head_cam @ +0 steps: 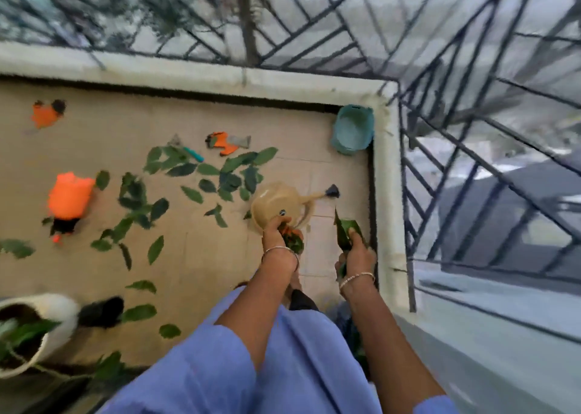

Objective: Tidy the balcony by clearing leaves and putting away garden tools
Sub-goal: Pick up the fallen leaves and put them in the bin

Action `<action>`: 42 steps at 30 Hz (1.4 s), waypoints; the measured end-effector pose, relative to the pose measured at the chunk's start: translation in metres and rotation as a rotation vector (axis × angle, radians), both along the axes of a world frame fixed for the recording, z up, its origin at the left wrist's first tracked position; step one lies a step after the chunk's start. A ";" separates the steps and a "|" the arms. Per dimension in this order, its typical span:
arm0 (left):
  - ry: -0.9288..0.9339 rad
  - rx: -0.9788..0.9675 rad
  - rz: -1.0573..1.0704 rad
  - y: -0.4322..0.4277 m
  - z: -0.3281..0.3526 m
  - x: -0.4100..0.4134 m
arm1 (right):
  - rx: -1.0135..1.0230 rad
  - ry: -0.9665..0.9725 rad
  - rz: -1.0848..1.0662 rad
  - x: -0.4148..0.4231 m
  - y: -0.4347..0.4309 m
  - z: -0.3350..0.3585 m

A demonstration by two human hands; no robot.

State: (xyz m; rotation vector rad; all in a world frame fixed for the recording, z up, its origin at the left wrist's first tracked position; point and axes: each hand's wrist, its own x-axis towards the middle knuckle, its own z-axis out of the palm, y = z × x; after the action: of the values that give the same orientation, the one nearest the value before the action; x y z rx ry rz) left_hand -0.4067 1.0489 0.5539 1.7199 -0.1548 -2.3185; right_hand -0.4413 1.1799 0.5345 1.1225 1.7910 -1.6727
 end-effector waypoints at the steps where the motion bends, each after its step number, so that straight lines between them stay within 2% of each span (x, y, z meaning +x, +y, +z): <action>1: 0.004 0.011 -0.045 0.007 0.001 -0.005 | 0.015 0.000 -0.049 0.003 0.010 0.003; 8: 0.081 0.080 -0.442 0.050 0.003 -0.010 | 0.105 0.044 -0.572 0.054 0.088 -0.004; 13: 0.092 0.081 -0.721 0.068 -0.011 0.020 | 0.145 0.083 -0.925 0.123 0.119 -0.012; 18: 0.057 0.016 -0.971 0.099 -0.016 0.059 | 0.169 0.040 -1.153 0.193 0.133 -0.016; 23: 0.009 -0.027 -1.161 0.145 -0.032 0.086 | 0.175 -0.032 -1.185 0.238 0.157 -0.036; 26: -0.057 -0.075 -1.323 0.177 -0.055 0.093 | 0.111 -0.073 -1.198 0.251 0.176 -0.061; 29: -0.110 -0.173 -1.444 0.216 -0.097 0.097 | 0.099 -0.123 -1.226 0.259 0.202 -0.111; 34: -0.150 -0.344 -1.537 0.273 -0.188 0.100 | 0.080 -0.224 -1.127 0.253 0.249 -0.182; 38: -0.250 -0.363 -1.564 0.307 -0.258 0.100 | 0.114 -0.289 -0.994 0.253 0.277 -0.251; 42: -0.299 -0.350 -1.608 0.340 -0.310 0.101 | 0.041 -0.283 -0.978 0.245 0.302 -0.298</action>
State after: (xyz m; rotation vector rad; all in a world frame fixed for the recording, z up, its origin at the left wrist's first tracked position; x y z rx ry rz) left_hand -0.3059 1.3885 0.2435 1.9196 -2.5796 -2.3164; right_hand -0.1962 1.4821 0.2364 2.3537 1.1304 -1.7844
